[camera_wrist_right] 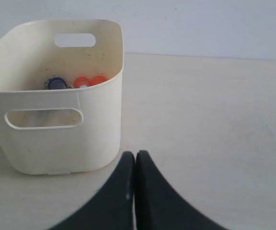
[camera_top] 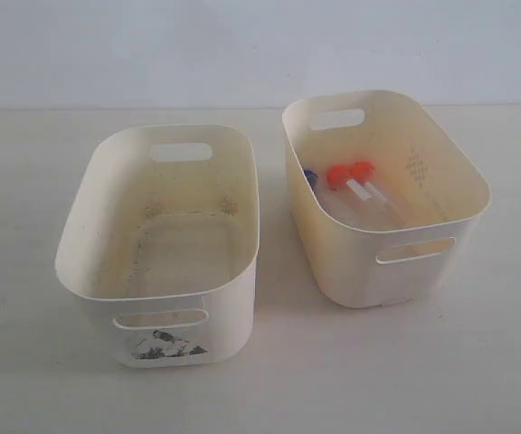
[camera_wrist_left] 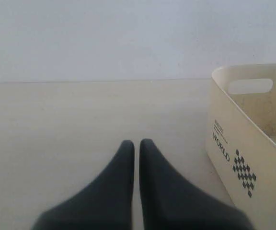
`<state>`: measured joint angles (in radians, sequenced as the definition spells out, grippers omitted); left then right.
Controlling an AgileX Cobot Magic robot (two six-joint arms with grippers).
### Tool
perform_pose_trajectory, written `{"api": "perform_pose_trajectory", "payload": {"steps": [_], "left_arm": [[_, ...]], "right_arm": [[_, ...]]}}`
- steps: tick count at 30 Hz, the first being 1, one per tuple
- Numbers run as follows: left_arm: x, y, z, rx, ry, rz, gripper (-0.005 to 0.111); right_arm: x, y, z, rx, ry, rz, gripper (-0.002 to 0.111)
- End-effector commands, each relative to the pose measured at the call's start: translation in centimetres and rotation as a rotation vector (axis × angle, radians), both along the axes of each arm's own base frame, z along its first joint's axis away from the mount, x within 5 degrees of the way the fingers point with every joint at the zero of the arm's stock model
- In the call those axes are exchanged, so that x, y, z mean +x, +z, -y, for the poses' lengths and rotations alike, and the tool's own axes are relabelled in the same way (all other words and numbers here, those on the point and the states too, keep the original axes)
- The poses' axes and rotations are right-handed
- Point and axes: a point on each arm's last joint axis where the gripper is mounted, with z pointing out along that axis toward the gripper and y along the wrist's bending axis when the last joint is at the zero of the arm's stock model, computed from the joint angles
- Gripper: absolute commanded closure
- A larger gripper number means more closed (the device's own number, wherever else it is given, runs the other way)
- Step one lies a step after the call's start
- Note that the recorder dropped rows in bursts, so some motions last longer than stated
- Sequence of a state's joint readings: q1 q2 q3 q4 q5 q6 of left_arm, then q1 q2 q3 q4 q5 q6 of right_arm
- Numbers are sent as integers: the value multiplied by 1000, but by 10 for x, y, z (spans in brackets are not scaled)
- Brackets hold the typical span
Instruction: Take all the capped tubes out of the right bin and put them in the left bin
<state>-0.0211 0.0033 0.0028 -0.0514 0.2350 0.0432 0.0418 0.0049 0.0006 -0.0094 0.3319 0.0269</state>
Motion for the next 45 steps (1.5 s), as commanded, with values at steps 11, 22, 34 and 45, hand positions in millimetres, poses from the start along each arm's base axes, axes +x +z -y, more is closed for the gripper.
{"api": "perform_pose_trajectory", "payload": {"steps": [11,22,34,45], "left_arm": [[0,1,0,-9,3,9,102],[0,1,0,-9,3,9,102],[0,1,0,-9,3,9,102],[0,1,0,-9,3,9,102]], "right_arm": [[1,9,1,-142,19,110,109],[2,30,0,291,-22,324,109],[-18,95,5,80,-43,848,109],[18,178,-5,-137,69,212,109]]}}
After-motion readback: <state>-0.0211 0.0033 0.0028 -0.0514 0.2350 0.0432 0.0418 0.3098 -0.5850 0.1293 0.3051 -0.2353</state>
